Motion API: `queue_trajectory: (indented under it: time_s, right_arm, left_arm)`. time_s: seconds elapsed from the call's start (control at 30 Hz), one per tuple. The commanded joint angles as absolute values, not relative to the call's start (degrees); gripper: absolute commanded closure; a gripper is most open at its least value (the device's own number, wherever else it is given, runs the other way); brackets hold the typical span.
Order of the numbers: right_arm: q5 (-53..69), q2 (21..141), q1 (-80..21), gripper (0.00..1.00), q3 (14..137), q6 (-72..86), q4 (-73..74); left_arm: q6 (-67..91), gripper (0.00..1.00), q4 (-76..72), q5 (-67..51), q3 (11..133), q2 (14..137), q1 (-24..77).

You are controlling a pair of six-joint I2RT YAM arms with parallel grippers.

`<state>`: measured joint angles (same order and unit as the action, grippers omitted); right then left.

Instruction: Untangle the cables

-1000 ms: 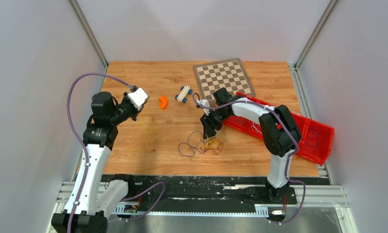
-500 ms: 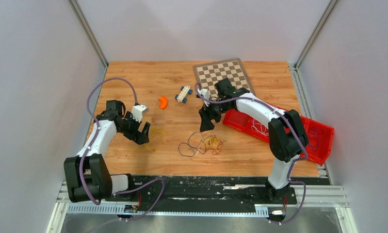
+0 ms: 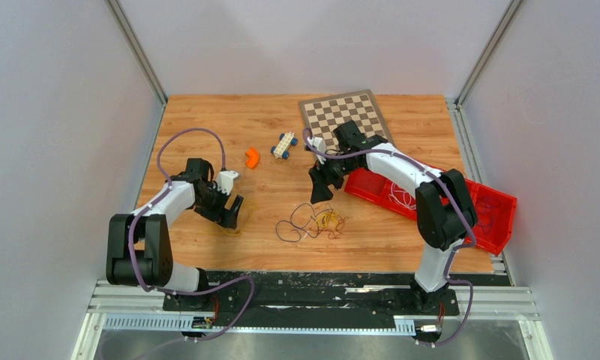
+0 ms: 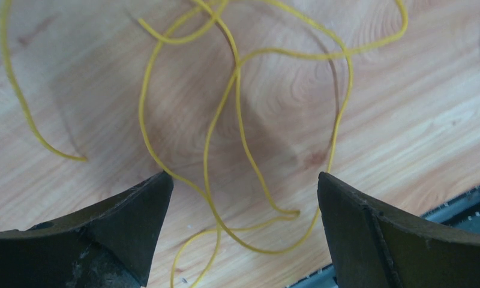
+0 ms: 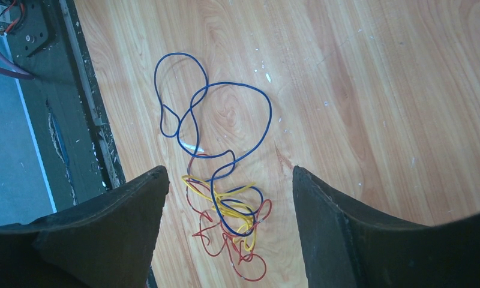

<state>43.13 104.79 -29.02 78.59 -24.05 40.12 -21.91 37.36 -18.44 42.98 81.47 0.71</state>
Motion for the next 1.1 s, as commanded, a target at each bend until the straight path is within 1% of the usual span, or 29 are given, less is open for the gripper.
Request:
queue_trajectory:
  time_s: [0.0,0.03,0.07,0.1,0.13,0.17,0.23,0.33,0.43,0.47,0.63,0.73,0.9,1.07]
  right_arm:
    - [43.8,102.5,-28.4,0.26,78.9,-23.8,39.8]
    - [43.8,102.2,-28.3,0.26,79.0,-23.7,39.8]
    - [43.7,101.7,-28.3,0.25,79.1,-23.7,39.7]
    - [43.9,101.1,-28.3,0.24,79.2,-23.7,39.5]
    - [44.2,100.1,-28.2,0.23,79.1,-23.7,38.9]
    - [44.7,98.9,-28.2,0.22,78.9,-23.6,37.9]
    - [45.9,95.8,-28.2,0.19,77.6,-23.0,34.4]
    - [48.1,90.5,-28.6,0.14,75.7,-20.7,27.2]
    - [48.1,86.1,-31.2,0.09,75.2,-18.4,19.7]
    - [47.7,85.1,-32.6,0.08,75.6,-17.8,18.1]
    - [44.3,83.3,-40.6,0.07,80.3,-14.6,12.0]
    - [37.6,83.3,-45.6,0.06,81.8,-14.6,8.5]
    - [25.1,85.2,-51.3,0.03,82.2,-13.8,3.3]
    - [15.6,88.7,-51.9,0.02,81.9,-13.7,2.1]
  left_arm:
    - [-17.9,0.25,34.6,-14.5,42.5,84.7,2.6]
    - [-17.9,0.48,34.6,-14.5,42.3,84.5,2.9]
    - [-17.9,0.59,35.0,-14.5,42.2,83.7,3.4]
    - [-18.0,0.76,35.4,-14.5,42.5,83.2,3.6]
    - [-18.2,0.82,36.8,-15.1,42.9,82.1,4.0]
    - [-18.3,0.92,37.7,-15.9,44.1,81.4,4.1]
    - [-18.5,1.0,41.2,-19.7,46.8,79.0,4.2]
    - [-16.8,1.0,46.6,-30.2,54.3,74.3,4.2]
    - [-11.3,1.0,47.5,-39.7,60.5,71.0,4.3]
    - [-8.2,1.0,47.0,-40.9,63.3,70.7,5.1]
    - [-1.1,1.0,42.8,-44.8,71.2,70.0,10.4]
    - [4.7,1.0,39.9,-45.5,74.4,70.4,12.0]
    - [13.9,1.0,30.3,-43.5,74.1,69.3,15.3]
    - [20.5,1.0,23.1,-45.5,72.7,68.4,17.3]
